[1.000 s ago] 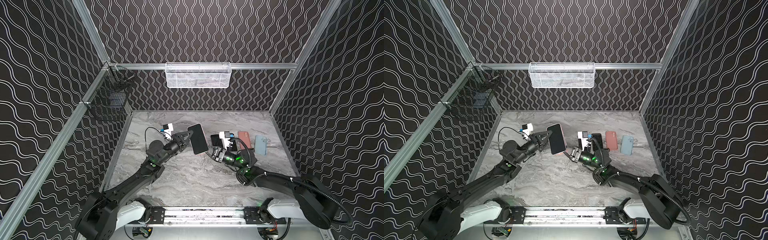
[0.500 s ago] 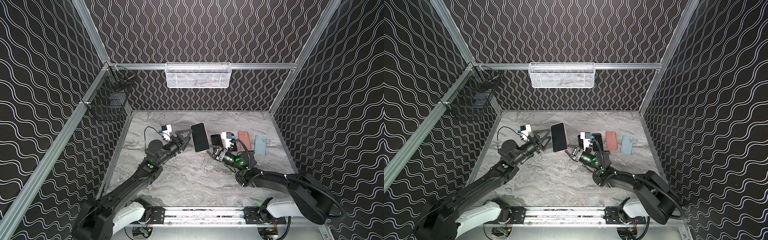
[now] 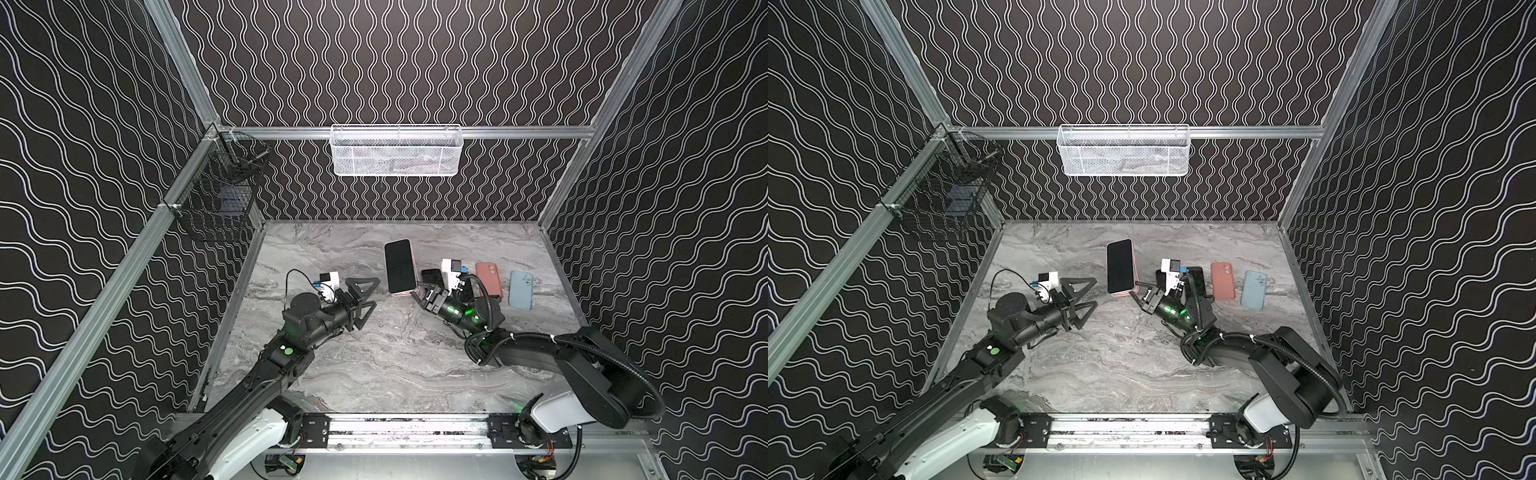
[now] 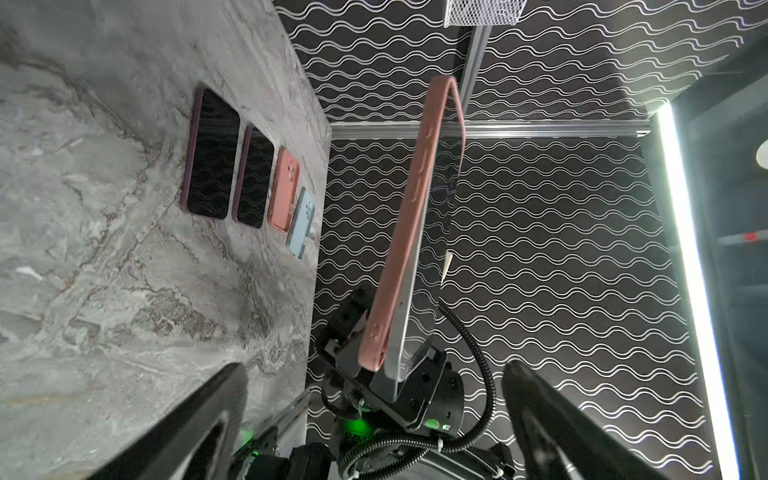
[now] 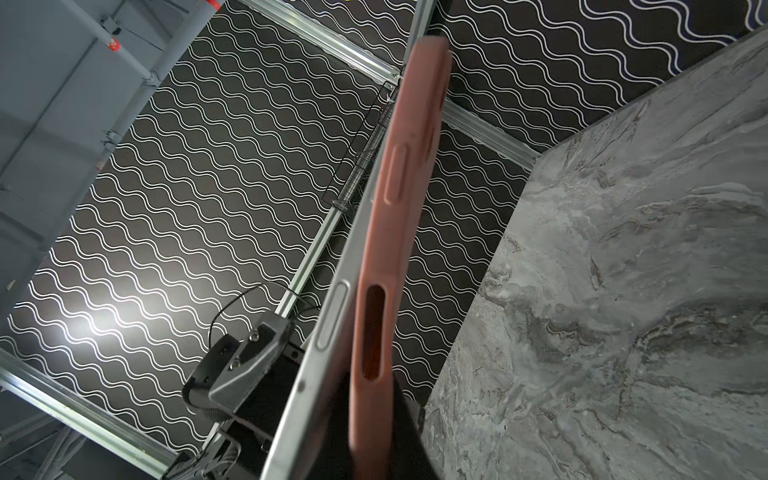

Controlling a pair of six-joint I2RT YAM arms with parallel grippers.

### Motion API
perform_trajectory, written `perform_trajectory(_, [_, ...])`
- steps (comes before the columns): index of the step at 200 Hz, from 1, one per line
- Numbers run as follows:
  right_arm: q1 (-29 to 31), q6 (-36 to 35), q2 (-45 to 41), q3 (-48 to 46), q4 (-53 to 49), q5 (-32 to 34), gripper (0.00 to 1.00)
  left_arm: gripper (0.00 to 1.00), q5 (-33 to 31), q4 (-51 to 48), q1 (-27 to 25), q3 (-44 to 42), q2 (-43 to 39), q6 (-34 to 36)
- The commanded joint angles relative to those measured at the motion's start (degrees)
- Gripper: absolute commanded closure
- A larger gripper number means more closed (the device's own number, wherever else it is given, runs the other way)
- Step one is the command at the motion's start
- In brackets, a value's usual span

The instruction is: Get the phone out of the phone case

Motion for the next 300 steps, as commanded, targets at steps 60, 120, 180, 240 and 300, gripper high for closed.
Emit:
perform_trajectory(60, [1.11, -2.68, 2.04, 2.25, 4.59, 1.26, 0.97, 0.01, 1.61, 13.35, -1.31, -0.14, 0.94, -8.21])
perform_trajectory(120, [1.67, -1.56, 3.68, 1.63, 7.08, 1.64, 0.97, 0.02, 1.23, 19.68, -2.11, -0.75, 4.73, -10.33])
perform_trajectory(180, [1.85, -1.44, 4.04, 1.10, 7.65, 1.37, 0.96, 0.03, -0.13, 21.90, -2.52, -1.37, 6.81, -10.51])
perform_trajectory(240, [3.25, -0.33, 6.16, 0.13, 10.95, 1.94, 0.96, 0.17, -1.21, 21.64, -2.55, -1.51, 7.70, -9.53])
perform_trajectory(300, [5.71, -1.03, 6.90, 0.57, 10.24, 2.99, 0.97, 0.33, -1.97, 20.49, -2.59, -2.32, 7.81, -8.47])
